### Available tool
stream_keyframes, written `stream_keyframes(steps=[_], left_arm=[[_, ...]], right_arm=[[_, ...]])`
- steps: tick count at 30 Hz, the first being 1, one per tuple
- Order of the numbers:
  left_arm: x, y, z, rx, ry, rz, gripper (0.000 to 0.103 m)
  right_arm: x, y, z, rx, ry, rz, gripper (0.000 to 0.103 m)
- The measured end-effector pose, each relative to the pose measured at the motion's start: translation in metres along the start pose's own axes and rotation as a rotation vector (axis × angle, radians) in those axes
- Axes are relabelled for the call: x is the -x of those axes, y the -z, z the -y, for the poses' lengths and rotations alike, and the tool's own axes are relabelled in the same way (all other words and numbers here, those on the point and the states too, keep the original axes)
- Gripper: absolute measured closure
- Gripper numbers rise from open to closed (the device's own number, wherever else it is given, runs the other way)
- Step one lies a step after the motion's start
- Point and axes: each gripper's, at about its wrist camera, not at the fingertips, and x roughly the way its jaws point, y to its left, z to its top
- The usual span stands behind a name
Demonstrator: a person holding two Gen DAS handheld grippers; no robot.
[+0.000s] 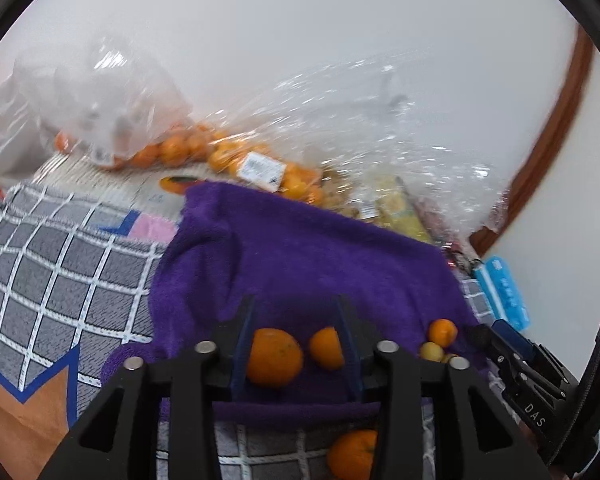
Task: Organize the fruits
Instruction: 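Move both tools back toward the remaining fruit in front of the towel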
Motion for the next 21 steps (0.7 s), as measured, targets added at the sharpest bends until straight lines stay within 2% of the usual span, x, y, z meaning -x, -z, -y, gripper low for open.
stream_keyframes(steps=[2, 5, 10, 16, 21], left_arm=[[0.004, 0.000, 0.007, -0.021, 0.060, -0.035, 0.058], [0.013, 0.006, 0.010, -0.021, 0.090, -0.059, 0.058], [0.028, 0.019, 0.006, -0.086, 0.013, -0.097, 0.058], [0.045, 0.038, -0.014, -0.121, -0.062, -0.103, 0.058], [0.048, 0.055, -0.037, -0.094, -0.087, -0.101, 0.058]], right_arm=[[0.011, 0.000, -0.001, -0.004, 0.001, -0.004, 0.048], [0.028, 0.004, -0.006, 0.001, 0.009, -0.012, 0.048], [0.045, 0.020, -0.022, 0.015, -0.002, -0.031, 0.048], [0.041, 0.046, -0.047, 0.050, -0.046, -0.070, 0.048], [0.027, 0.070, -0.061, 0.047, -0.104, -0.151, 0.060]])
